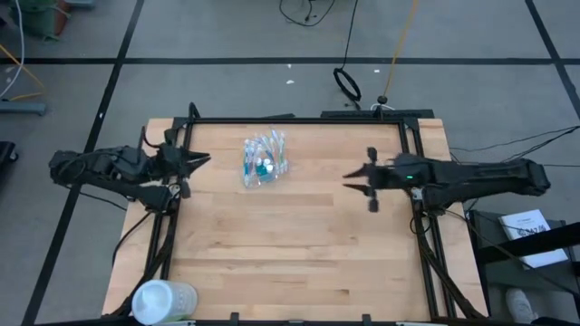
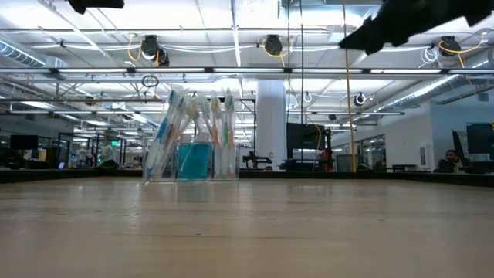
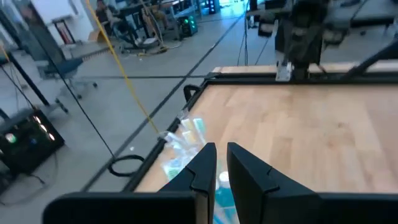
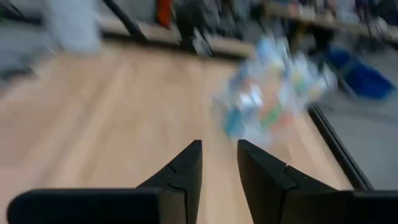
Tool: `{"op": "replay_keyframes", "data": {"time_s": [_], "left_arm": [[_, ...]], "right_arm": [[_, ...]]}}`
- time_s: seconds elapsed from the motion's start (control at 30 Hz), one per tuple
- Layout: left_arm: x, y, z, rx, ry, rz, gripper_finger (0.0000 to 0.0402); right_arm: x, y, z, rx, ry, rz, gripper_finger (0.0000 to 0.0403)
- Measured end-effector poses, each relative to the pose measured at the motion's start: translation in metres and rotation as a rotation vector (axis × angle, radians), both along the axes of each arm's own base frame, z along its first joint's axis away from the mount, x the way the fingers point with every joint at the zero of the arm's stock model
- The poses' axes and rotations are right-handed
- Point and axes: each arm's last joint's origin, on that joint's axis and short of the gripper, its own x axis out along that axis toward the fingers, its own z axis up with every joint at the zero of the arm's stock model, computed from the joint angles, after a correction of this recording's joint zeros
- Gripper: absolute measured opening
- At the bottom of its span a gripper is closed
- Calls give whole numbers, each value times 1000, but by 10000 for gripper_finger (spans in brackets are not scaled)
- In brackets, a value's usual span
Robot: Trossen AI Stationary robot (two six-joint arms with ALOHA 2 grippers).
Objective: Pick & Place toothbrushing station
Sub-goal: Return to Home Position
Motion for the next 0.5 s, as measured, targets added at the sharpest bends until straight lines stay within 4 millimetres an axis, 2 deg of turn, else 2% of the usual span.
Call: {"op": "replay_keyframes", "data": {"time_s": [0.13, 0.23, 0.5], "left_arm": [[3, -1, -15, 95, -18, -24, 44], [4, 0, -34, 146, -16, -32, 44], [-14, 1, -71, 147, -111, -141, 44]], "right_arm": [[-30, 4, -5, 33, -193, 95, 91], [-49, 5, -10, 43, -263, 116, 91], [-89, 10, -19, 101, -428, 257, 91]]}}
